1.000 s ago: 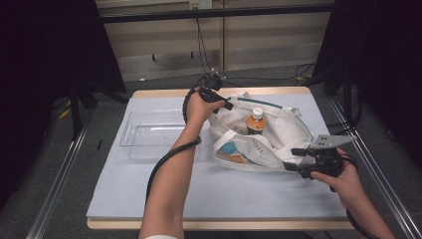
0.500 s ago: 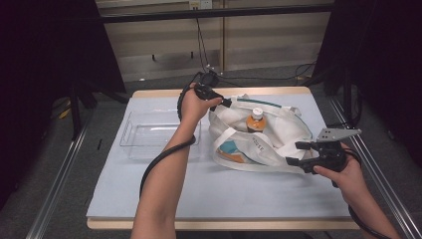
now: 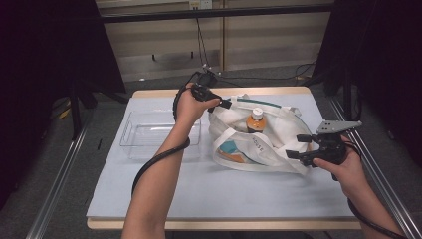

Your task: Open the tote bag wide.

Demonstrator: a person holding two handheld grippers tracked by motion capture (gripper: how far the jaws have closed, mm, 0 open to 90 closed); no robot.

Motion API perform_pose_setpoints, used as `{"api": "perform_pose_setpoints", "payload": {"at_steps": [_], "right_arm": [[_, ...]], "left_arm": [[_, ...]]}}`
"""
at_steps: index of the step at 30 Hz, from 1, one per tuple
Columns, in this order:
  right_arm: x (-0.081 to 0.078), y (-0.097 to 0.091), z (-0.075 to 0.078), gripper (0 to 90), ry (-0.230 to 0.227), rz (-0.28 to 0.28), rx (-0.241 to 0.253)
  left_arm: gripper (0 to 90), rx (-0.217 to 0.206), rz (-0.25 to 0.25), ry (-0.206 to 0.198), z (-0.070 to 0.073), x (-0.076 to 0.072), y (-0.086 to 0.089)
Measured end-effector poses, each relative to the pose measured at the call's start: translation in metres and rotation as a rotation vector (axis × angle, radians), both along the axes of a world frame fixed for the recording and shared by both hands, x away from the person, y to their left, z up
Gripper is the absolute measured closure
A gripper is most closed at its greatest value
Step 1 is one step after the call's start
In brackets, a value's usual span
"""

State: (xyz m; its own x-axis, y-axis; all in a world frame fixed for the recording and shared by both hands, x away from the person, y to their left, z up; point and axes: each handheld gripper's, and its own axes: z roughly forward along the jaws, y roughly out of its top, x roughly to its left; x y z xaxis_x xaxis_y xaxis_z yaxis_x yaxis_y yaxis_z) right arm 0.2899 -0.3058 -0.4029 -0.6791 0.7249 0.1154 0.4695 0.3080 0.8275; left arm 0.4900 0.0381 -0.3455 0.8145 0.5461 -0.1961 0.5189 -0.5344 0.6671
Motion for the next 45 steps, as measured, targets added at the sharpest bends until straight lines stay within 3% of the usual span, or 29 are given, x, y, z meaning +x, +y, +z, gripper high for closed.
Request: {"api": "perform_pose_setpoints", "payload": {"at_steps": [3,4,5,6,7,11,14,17,25,34,45], "right_arm": [[0.003,0.000,0.003,20.7,0.000,-0.005,-0.001],[0.004,0.000,0.004,20.6,-0.001,-0.007,-0.003],[0.004,0.000,0.005,20.1,-0.005,-0.012,-0.006],[0.005,0.000,0.006,19.9,-0.006,-0.012,-0.004],[0.006,0.000,0.006,19.7,-0.006,-0.015,-0.003],[0.010,-0.001,0.008,17.4,-0.006,-0.025,-0.012],[0.012,-0.001,0.011,16.3,-0.010,-0.034,-0.011],[0.015,0.000,0.012,14.3,-0.008,-0.043,-0.009],[0.020,0.002,0.018,13.0,-0.011,-0.049,0.025],[0.026,0.005,0.024,12.6,-0.007,-0.041,0.021],[0.034,0.003,0.031,16.1,-0.024,-0.073,0.031]], "left_arm": [[40.5,-0.017,0.007,-0.001,0.002,-0.005,-0.001],[40.0,-0.008,-0.014,-0.007,0.003,-0.006,0.000],[39.6,-0.033,0.007,-0.001,0.002,-0.008,-0.002],[39.3,-0.014,-0.024,-0.009,0.003,-0.008,-0.001],[39.0,-0.030,-0.013,-0.007,0.003,-0.010,-0.002],[37.5,-0.013,-0.048,-0.021,0.006,-0.014,-0.002],[36.3,-0.033,-0.040,-0.015,0.007,-0.018,-0.004],[33.9,-0.026,-0.065,-0.017,0.007,-0.019,-0.003],[30.3,-0.037,-0.095,-0.028,0.008,-0.026,-0.004],[29.1,-0.042,-0.130,-0.033,0.010,-0.037,-0.009],[29.9,-0.067,-0.162,-0.038,0.010,-0.049,-0.010]]}}
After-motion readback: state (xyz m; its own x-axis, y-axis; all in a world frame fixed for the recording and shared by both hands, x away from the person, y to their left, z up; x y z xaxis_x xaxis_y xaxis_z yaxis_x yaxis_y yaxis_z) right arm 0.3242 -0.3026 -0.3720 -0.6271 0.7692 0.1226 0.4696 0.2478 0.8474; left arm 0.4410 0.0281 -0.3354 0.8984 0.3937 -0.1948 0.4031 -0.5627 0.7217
